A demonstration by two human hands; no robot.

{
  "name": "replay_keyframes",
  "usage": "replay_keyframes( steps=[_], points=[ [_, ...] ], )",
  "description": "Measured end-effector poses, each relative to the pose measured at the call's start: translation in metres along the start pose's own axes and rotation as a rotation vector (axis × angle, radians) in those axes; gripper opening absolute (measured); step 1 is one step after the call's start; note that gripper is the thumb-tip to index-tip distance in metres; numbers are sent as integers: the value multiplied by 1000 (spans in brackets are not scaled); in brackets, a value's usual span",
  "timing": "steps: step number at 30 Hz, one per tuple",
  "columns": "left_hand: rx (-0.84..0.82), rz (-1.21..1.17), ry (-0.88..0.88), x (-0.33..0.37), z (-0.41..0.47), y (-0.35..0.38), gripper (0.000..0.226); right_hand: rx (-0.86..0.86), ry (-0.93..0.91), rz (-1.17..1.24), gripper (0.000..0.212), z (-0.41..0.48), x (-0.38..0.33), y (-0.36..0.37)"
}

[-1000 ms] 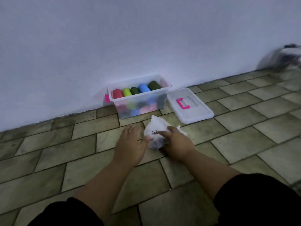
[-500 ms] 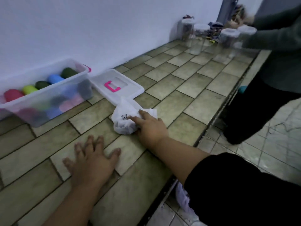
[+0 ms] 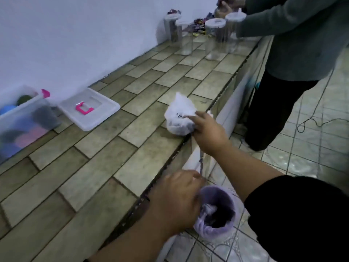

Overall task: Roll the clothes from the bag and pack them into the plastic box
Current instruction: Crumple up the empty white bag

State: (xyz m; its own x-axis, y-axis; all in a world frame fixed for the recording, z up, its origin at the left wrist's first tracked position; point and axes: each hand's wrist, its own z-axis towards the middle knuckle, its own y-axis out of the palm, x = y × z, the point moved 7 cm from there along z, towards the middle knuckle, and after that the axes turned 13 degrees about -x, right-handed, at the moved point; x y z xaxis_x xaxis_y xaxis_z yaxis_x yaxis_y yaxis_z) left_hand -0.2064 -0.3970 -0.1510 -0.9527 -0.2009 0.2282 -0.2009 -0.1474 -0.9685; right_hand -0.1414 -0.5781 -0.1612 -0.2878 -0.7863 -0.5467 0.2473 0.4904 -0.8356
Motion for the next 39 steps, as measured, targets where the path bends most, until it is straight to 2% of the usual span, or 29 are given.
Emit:
replay_keyframes(
  steps=[2, 4, 6, 8, 12, 14, 17, 19, 21, 26, 30, 34, 37, 39],
  points=[
    [-199, 59, 94, 23, 34, 54, 34, 169, 128, 121, 46, -21, 64, -17],
    [-403, 238, 10, 9, 64, 108, 44, 269, 243, 221, 46, -46, 121, -10],
    [-594, 433, -97, -24, 86, 156, 51, 279, 326, 262, 44, -69, 168, 20],
    [-730, 640, -158, -58, 103, 197, 55, 194, 394, 253, 43, -88, 207, 67],
    [-852, 1025, -168, -103, 121, 256, 56, -76, 519, 181, 46, -108, 263, 182],
    [-866, 1207, -128, -114, 123, 277, 61, -217, 551, 147, 48, -108, 280, 235],
    [-804, 1291, -112, -123, 126, 293, 67, -462, 624, 163, 61, -104, 303, 307],
    [-771, 1303, -101, -124, 128, 297, 67, -642, 647, 75, 74, -105, 315, 341],
    [-765, 1311, -96, -122, 129, 299, 66, -736, 670, 20, 74, -109, 323, 359],
    [-745, 1317, -77, -122, 130, 303, 65, -768, 658, 19, 79, -117, 317, 362],
    [-826, 1300, -110, -123, 129, 302, 60, -752, 643, 30, 70, -114, 310, 341],
    [-968, 1103, -176, -112, 127, 288, 57, -634, 597, 72, 38, -99, 290, 287],
    [-1037, 700, -301, -80, 148, 248, 51, -436, 620, 66, 29, -75, 276, 218],
    [-950, 422, -286, -47, 176, 202, 41, -209, 623, 57, 21, -53, 261, 154]
  ],
)
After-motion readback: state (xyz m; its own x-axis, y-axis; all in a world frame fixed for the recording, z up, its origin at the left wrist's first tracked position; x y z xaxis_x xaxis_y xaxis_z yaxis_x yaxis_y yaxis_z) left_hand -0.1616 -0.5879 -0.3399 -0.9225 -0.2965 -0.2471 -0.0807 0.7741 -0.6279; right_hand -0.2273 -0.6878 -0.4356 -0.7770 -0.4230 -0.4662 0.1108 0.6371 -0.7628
